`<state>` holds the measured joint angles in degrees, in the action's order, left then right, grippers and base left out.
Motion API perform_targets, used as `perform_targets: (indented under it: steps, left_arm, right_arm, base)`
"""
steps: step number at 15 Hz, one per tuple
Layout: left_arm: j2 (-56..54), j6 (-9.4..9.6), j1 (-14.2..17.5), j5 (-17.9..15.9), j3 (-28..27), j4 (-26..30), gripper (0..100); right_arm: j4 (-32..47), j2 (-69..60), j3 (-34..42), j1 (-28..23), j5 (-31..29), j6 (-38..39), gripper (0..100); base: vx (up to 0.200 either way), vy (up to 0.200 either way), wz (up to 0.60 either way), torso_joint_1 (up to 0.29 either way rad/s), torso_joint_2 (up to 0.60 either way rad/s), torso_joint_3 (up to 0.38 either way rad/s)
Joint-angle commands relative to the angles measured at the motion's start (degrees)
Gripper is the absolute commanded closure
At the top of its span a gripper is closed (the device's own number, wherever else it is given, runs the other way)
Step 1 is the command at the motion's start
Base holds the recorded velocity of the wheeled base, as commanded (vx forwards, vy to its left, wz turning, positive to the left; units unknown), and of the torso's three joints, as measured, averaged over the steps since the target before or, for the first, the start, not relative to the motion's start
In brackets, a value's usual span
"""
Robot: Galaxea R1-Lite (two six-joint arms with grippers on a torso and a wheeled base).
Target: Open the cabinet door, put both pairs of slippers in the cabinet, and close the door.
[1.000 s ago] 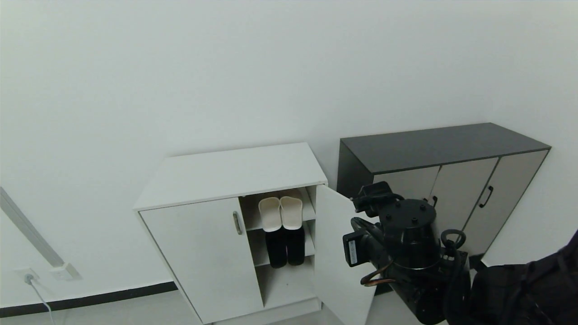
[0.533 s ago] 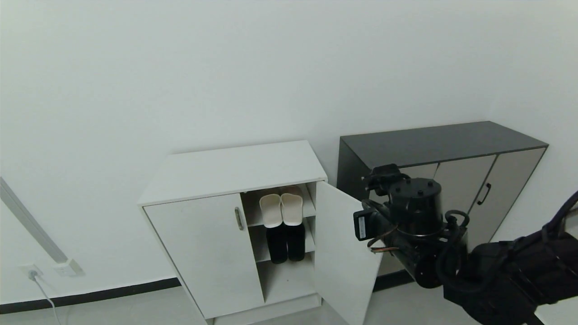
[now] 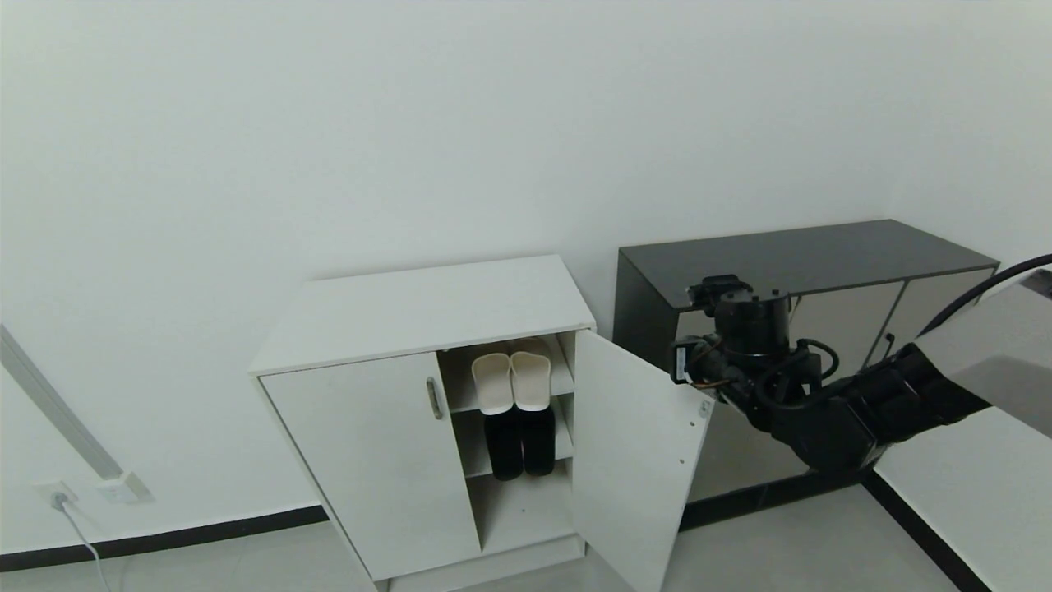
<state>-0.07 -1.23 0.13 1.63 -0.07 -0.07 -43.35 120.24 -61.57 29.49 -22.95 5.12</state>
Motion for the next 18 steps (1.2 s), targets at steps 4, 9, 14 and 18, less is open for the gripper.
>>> perform_targets:
  steps: [4, 9, 14, 18]
  left_arm:
    - [0.1, 0.00, 0.0, 0.0, 0.0, 0.0, 100]
    - [0.1, -0.09, 0.0, 0.0, 0.0, 0.0, 100]
    - [0.1, -0.09, 0.0, 0.0, 0.0, 0.0, 100]
    - [0.1, -0.09, 0.0, 0.0, 0.0, 0.0, 100]
  right_arm:
    - [0.2, 7.5, -3.5, -4.0, 2.7, 2.2, 100]
    - [0.1, 10.5, -3.5, -5.3, 4.0, 2.2, 100]
    - [0.1, 11.3, -3.9, -6.0, 4.1, 2.2, 100]
    - [0.2, 11.7, -3.8, -6.3, 4.1, 2.3, 100]
  base:
    - [0.000, 0.000, 0.00, 0.000, 0.00, 0.000]
    - [0.000, 0.000, 0.00, 0.000, 0.00, 0.000]
    - [0.000, 0.000, 0.00, 0.000, 0.00, 0.000]
    - [0.000, 0.000, 0.00, 0.000, 0.00, 0.000]
